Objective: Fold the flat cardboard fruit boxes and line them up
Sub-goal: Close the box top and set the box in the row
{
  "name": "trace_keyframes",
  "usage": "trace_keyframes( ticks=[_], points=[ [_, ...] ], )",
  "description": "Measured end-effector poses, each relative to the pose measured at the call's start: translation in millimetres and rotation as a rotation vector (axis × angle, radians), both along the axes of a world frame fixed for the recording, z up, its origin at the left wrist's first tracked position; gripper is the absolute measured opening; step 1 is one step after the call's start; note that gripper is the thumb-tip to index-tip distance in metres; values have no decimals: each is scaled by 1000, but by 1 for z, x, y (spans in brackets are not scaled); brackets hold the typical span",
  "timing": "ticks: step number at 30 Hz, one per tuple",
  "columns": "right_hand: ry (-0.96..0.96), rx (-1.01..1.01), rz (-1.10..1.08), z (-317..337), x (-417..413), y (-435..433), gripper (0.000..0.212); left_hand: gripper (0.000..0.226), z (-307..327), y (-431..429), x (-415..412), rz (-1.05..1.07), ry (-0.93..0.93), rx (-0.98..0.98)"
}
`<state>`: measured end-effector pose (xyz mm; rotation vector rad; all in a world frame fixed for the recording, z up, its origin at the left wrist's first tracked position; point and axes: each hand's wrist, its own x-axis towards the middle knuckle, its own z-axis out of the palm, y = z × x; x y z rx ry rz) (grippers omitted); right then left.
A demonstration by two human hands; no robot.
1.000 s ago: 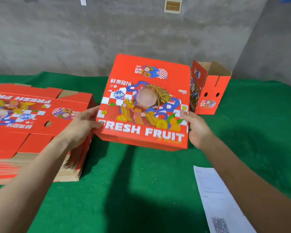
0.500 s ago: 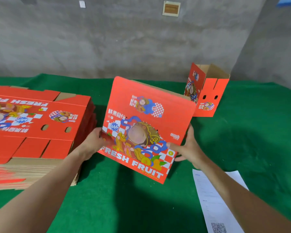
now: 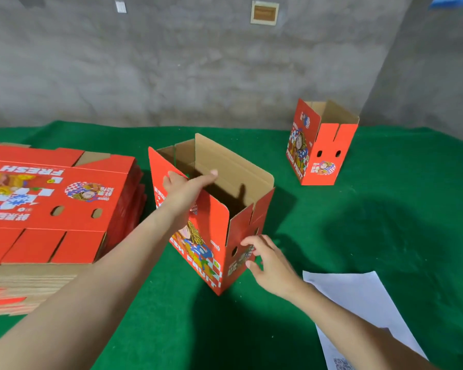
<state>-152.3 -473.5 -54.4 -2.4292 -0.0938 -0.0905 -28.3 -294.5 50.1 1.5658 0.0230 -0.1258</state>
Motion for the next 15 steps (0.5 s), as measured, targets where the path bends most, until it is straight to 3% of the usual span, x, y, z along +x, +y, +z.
trace_keyframes(
  ticks=[3,8,11,15],
  points=[
    [-71,-87,-31,-2,7,1,30,87,-10,6,2,72,-18,127],
    [-101,-257,-14,-15,12,6,35,89,-9,21,11,-49,10,-69],
    [-52,-364,62,-22,15,7,48,83,-9,19,15,-110,5,-106],
    [50,-508,110,-24,24,4,82,62,-7,6,21,-144,-13,-95]
  ],
)
